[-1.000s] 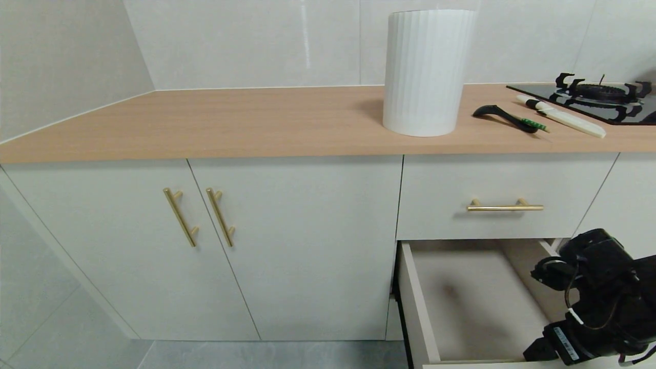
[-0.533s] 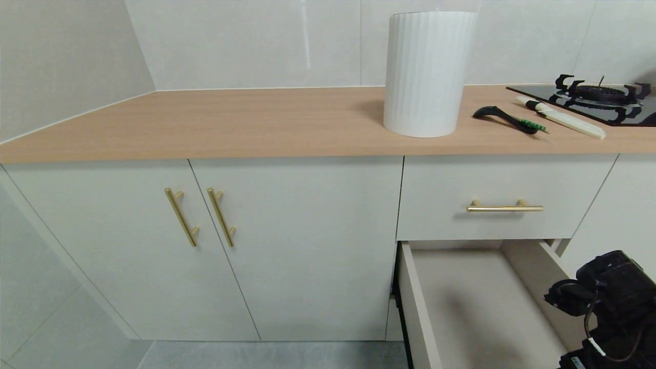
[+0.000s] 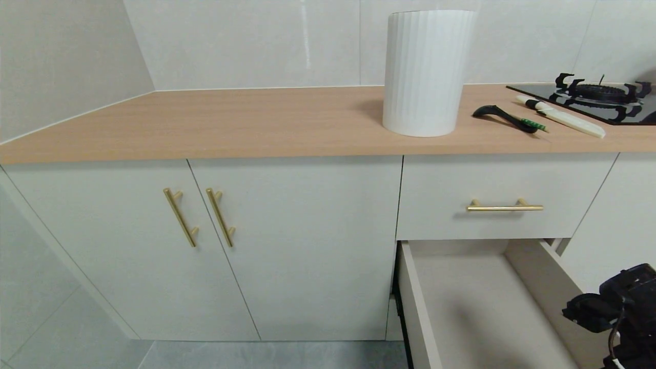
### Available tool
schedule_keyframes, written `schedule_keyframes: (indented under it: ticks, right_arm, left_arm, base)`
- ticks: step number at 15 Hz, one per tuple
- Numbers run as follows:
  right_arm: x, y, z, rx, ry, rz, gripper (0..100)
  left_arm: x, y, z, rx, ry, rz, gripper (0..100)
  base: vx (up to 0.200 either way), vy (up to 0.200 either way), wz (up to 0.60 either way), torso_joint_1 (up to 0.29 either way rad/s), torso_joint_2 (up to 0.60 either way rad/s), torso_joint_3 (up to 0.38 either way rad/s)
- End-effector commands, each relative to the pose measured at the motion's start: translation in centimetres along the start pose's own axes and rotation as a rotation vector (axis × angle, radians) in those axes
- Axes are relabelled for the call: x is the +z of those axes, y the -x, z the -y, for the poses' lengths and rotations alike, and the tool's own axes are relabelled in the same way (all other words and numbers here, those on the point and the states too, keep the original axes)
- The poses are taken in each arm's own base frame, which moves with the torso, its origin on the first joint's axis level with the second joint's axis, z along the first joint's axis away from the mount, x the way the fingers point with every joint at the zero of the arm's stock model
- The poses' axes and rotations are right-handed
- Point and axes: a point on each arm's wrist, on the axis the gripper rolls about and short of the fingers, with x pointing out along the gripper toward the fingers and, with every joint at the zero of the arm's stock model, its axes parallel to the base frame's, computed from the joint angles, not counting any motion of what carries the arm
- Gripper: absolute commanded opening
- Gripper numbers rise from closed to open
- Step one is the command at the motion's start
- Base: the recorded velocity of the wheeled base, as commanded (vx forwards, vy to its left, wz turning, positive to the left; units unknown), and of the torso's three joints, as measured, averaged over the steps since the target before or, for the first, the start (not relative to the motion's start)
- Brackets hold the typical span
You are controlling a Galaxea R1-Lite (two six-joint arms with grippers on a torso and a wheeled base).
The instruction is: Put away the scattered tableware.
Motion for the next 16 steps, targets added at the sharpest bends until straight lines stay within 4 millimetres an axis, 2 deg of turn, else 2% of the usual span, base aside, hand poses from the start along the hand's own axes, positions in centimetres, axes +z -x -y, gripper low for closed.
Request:
schedule_keyframes:
  ticks: [1, 4, 8, 13, 16]
  right_arm:
    - [-0.4, 3.2, -0.2, 0.01, 0.013, 0.193, 100]
    - [1.4, 8.5, -0.1, 0.016, 0.017, 0.422, 100]
    - [3.0, 12.6, 0.1, 0.003, 0.037, 0.61, 100]
    - [2.9, 14.9, 0.3, -0.032, 0.097, 0.709, 100]
    - [3.3, 15.7, 0.3, -0.037, 0.101, 0.749, 100]
  left_arm:
    - [0.0, 0.0, 0.0, 0.0, -0.001, -0.001, 100]
    - [0.0, 0.0, 0.0, 0.0, -0.001, -0.001, 100]
    - [0.0, 0.0, 0.0, 0.0, -0.001, -0.001, 100]
    - [0.0, 0.0, 0.0, 0.0, -0.001, -0.001, 100]
    - [0.0, 0.0, 0.0, 0.0, -0.001, -0.001, 100]
  base:
    - [0.0, 0.0, 0.0, 0.0, 0.0, 0.0]
    - [0.0, 0.0, 0.0, 0.0, 0.0, 0.0]
    - [0.0, 0.0, 0.0, 0.0, 0.0, 0.0]
    - [0.0, 0.0, 0.0, 0.0, 0.0, 0.0]
    - [0.0, 0.0, 0.0, 0.023, -0.19, -0.272]
